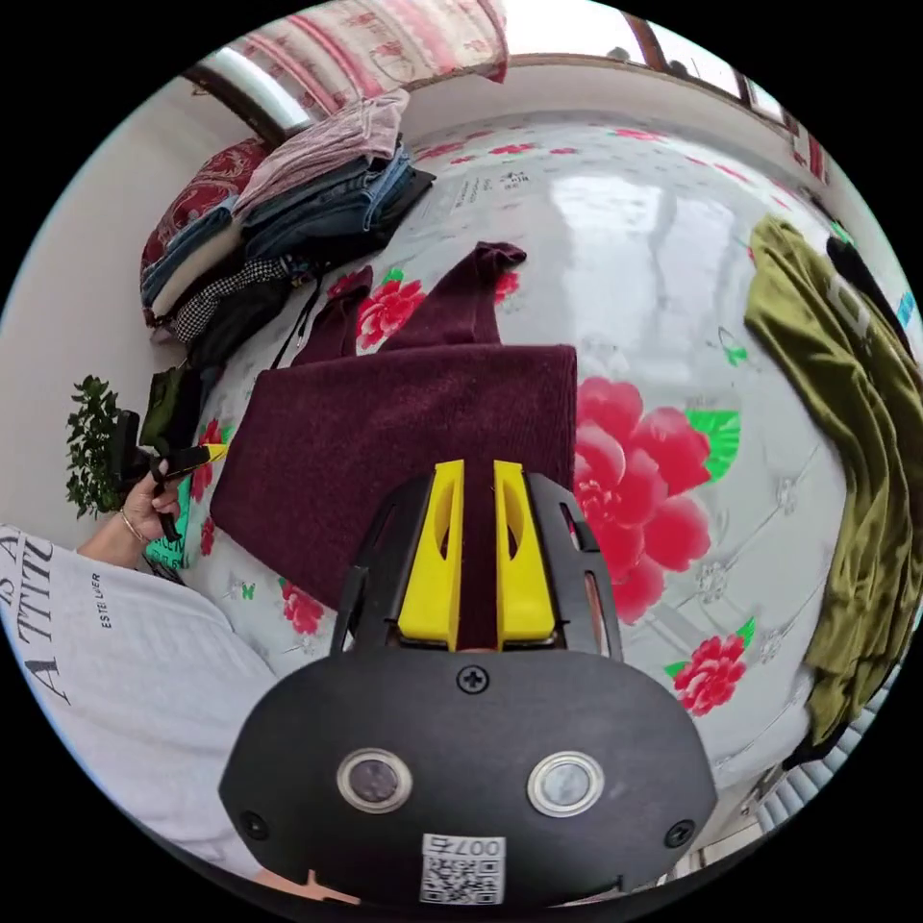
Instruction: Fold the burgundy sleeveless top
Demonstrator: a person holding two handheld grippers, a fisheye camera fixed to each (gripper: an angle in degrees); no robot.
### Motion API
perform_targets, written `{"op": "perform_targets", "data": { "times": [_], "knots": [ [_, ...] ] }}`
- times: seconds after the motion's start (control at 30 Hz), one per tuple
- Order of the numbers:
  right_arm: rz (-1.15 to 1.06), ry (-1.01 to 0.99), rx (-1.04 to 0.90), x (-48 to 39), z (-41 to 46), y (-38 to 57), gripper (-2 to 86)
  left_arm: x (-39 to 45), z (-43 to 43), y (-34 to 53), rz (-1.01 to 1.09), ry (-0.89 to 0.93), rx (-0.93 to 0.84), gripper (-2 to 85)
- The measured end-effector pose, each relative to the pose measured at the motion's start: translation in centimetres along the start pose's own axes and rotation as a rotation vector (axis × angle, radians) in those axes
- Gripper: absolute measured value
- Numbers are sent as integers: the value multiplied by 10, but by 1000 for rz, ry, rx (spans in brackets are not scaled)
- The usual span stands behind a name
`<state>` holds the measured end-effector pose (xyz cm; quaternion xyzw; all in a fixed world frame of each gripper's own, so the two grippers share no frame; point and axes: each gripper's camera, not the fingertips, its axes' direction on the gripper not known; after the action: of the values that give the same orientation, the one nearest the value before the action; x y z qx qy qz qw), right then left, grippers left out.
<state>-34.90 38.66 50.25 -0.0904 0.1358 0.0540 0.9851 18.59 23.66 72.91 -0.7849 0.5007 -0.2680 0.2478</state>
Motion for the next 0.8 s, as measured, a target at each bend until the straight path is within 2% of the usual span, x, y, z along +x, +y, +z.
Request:
{"op": "perform_targets", "data": {
  "times": [0.2,0.37,0.5,0.57,0.6,0.7,0.8],
  "knots": [
    [-89,-14,112,-15,21,-166,79,12,21,-13,27,1,-16,83],
    [8,-53,55,6,108,-290,82,11,38,-4,-10,8,-39,77],
    [-20,-8,-53,-8,173,-317,57,7,49,5,-16,-18,-67,64],
    [-50,117,-34,-30,182,-310,21,4,51,7,-34,-6,-62,59],
    [-54,107,-29,-34,181,-309,13,2,53,8,-46,0,-59,57],
    [-92,-48,-13,-60,155,-300,2,0,55,10,-51,8,-59,54],
    [-243,-219,130,-114,84,-266,-1,4,55,15,-32,6,-45,54]
  ]
}}
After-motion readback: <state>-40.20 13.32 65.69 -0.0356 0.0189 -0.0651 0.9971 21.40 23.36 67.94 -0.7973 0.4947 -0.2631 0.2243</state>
